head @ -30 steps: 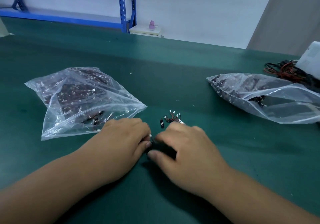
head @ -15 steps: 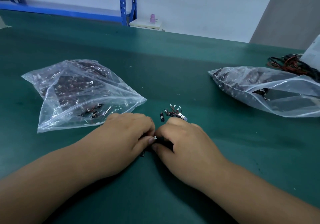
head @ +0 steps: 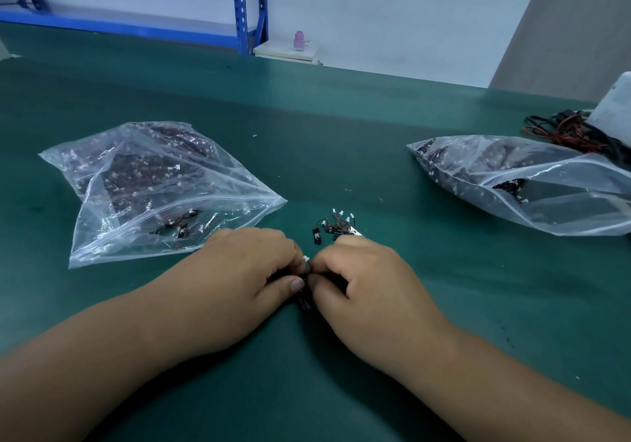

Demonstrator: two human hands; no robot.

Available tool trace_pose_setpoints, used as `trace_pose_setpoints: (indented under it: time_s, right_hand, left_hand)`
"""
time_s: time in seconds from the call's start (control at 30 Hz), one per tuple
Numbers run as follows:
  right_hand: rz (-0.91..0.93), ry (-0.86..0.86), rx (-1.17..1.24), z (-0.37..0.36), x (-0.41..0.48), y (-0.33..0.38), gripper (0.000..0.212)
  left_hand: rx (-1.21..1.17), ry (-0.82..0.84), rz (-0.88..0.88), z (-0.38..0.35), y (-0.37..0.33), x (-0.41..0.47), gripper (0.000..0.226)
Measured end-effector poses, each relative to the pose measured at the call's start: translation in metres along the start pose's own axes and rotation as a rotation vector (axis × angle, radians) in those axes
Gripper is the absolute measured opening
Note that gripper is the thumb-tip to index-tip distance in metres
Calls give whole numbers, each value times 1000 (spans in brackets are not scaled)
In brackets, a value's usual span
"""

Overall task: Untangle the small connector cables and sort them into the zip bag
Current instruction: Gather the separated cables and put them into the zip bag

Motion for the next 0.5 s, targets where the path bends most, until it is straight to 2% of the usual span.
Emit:
trace_pose_setpoints:
  time_s: [0.13,0.23,0.37,0.5]
  right_hand:
    - [-73,-66,46,0,1,-4,16]
    - [-141,-120,71,0,1,-8,12]
    - [-208,-161,-46,4,2,-22,10]
    - [-231,-178,49,4,7,-31,10]
  left_hand:
    - [25,4,-6,2,-1,-2,4]
    - [45,9,0,3,-1,-3,9]
    - [36,-5,25,4,0,-3,7]
    - [28,-22,34,3,1,-3,5]
Point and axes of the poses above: each hand's wrist, its own x-axis towards the middle knuckle, its own z-axis out of the back of the hand, y = z × x, the point moved 1 cm from there along x, towards the middle knuckle, and after that the axes turned 11 degrees about z, right-handed, at the moved point
